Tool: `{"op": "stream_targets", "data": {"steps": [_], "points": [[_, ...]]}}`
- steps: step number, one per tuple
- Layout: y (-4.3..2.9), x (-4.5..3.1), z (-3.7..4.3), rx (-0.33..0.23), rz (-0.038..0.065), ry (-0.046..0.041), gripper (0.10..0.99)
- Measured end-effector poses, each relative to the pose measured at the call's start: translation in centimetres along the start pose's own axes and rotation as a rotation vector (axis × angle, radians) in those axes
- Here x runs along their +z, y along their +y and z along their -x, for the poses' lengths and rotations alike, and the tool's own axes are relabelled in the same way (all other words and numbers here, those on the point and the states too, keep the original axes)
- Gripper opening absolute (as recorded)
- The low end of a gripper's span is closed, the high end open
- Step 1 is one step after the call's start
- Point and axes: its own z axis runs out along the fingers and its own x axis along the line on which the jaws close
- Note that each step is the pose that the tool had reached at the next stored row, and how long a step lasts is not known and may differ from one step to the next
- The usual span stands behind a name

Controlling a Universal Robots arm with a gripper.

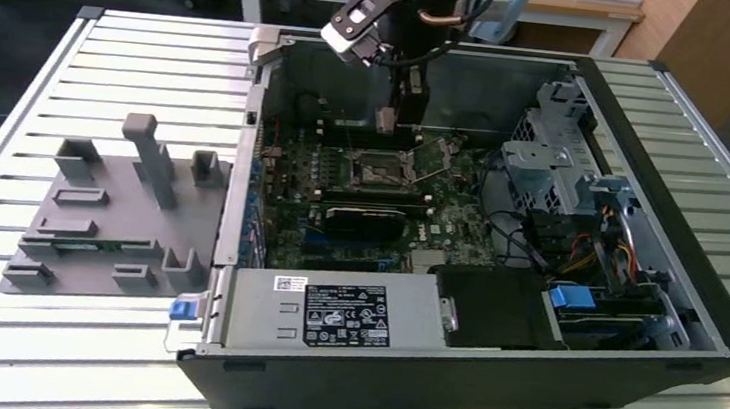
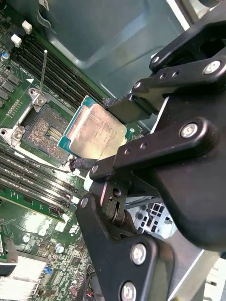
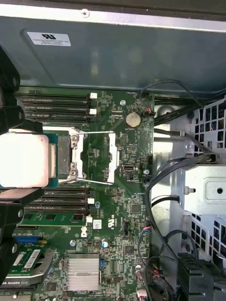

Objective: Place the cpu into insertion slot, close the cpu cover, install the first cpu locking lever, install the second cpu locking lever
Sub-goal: 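Place the cpu into insertion slot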

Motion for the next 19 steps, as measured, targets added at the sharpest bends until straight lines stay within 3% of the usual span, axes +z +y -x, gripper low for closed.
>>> {"op": "stream_targets", "data": {"steps": [19], "points": [[-0.07,1.09,-0.01,0.001,0.000,-0.0019,0.545]]}}
